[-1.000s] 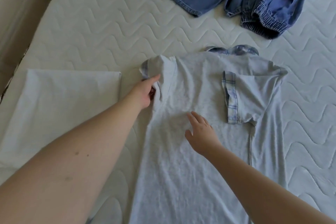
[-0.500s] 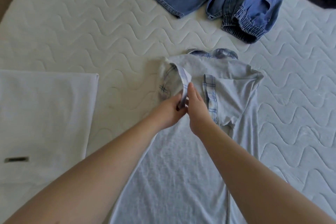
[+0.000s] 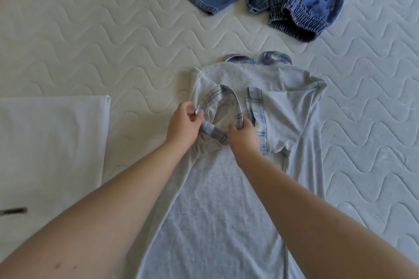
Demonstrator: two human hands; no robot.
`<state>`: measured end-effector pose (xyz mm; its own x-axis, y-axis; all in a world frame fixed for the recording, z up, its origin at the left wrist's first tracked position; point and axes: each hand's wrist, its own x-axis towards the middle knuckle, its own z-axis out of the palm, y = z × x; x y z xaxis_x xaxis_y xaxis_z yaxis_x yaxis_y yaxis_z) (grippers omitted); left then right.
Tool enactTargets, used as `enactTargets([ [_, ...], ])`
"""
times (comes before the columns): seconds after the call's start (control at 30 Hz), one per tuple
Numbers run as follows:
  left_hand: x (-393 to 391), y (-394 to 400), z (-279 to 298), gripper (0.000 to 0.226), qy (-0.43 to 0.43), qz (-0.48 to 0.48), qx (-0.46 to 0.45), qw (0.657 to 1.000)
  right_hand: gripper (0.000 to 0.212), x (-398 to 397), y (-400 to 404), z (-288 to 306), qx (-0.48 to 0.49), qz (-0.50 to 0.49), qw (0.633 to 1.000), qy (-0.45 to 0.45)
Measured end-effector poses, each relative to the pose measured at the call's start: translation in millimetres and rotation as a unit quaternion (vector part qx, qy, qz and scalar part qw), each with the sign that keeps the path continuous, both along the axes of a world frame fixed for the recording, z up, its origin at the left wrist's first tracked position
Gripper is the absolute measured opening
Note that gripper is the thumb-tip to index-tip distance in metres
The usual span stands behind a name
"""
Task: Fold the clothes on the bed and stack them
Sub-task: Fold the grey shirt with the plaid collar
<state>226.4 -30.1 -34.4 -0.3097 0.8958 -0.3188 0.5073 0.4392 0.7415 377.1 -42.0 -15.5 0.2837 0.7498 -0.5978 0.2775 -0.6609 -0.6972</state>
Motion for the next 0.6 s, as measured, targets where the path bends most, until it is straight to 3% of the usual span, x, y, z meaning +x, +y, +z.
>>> enactTargets([
  [0.07, 9, 10, -2, 0.051, -0.049, 0.037, -0.053, 0.997, 0.025, 7, 0, -2, -0.002, -0.001, 1.0, -0.019],
  [0.13, 17, 16, -3, 0.047, -0.066, 0.061, -0.077, 0.993, 0.026, 13, -3, 0, -0.007, 0.022, 0.999, -0.03],
  [0.23, 27, 22, 0, 0.016, -0.043, 0.029, -0.068, 0.996, 0.01, 22, -10, 3, -0.041, 0.061, 0.997, -0.005],
  [0.27, 29, 23, 2, 0.008, -0.052, 0.01, -0.056, 0.997, 0.015, 25, -13, 3, -0.059, 0.058, 0.996, 0.028],
  [0.33, 34, 19, 8, 0.013, -0.054, -0.048, -0.03, 0.997, 0.023, 28, -18, 1, -0.075, 0.067, 0.992, 0.071],
  [0.47, 46, 3, 20, 0.019, -0.057, -0.156, 0.013, 0.986, 0.029, 31, -35, -1, -0.063, 0.106, 0.99, 0.065],
  [0.6, 61, -25, 17, 0.007, -0.1, -0.268, -0.043, 0.957, 0.027, 39, -50, -4, -0.068, 0.038, 0.995, 0.056],
])
